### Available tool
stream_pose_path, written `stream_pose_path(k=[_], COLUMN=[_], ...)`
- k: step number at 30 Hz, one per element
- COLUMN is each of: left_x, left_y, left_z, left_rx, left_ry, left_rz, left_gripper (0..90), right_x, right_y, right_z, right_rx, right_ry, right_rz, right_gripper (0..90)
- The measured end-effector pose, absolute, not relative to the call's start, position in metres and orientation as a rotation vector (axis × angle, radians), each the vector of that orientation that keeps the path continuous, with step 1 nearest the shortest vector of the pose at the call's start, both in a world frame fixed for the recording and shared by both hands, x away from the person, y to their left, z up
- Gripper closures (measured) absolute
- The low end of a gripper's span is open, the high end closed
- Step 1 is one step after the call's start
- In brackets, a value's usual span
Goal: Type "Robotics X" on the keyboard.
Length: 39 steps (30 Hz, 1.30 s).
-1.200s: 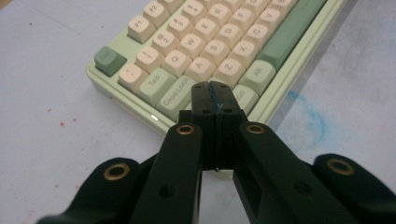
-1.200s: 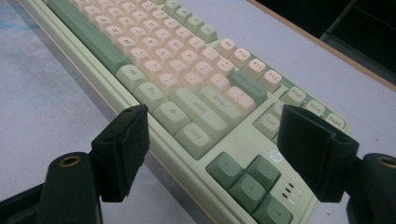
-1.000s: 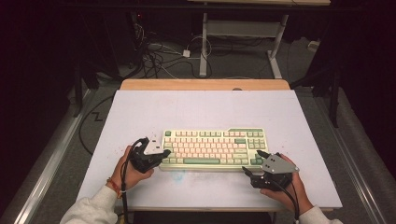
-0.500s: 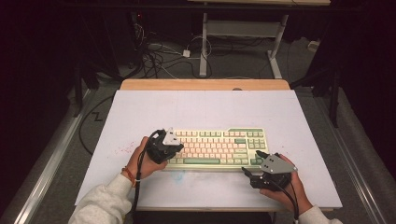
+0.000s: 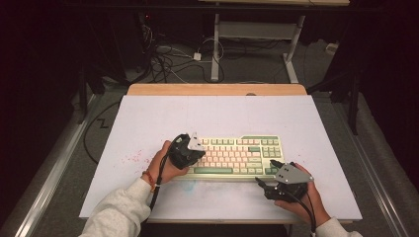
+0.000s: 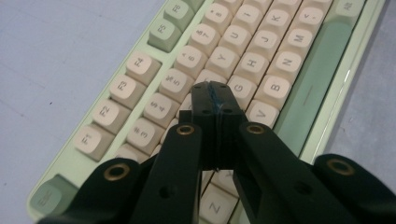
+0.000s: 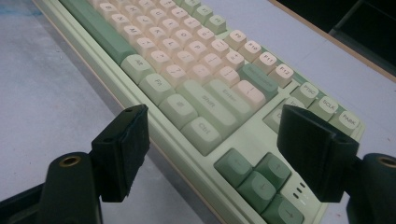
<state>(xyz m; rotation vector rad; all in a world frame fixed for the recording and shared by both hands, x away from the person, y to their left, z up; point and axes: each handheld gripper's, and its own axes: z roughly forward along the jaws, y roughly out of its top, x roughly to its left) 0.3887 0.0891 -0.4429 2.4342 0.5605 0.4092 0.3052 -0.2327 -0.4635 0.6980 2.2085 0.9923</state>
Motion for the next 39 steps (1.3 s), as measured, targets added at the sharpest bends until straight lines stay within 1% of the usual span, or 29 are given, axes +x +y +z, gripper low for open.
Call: stream_pose_path(k=[11,17,26,32,34,39], left_x=[0.403,0.408,0.407,0.404,0.403,0.398], left_y=[0.071,0.07,0.066,0.075,0.079,0.09], left_z=[-0.448,-0.449,-0.451,-0.443,-0.441,-0.436], left_rx=[2.453,2.442,2.473,2.414,2.406,2.353], left_ry=[0.562,0.576,0.56,0.56,0.559,0.563], left_rz=[0.409,0.41,0.421,0.448,0.476,0.522], left_gripper=[88.1,88.2,87.9,85.4,84.0,77.8], right_x=[0.306,0.308,0.308,0.308,0.308,0.308], right_y=[-0.233,-0.234,-0.233,-0.235,-0.235,-0.235], right_z=[-0.465,-0.467,-0.468,-0.466,-0.467,-0.467], right_rx=[0.697,0.707,0.705,0.707,0.712,0.709], right_ry=[2.224,2.233,2.244,2.235,2.236,2.238], right_rz=[0.99,0.989,0.983,0.989,0.989,0.987], right_gripper=[25.5,25.6,25.5,25.6,25.6,25.7])
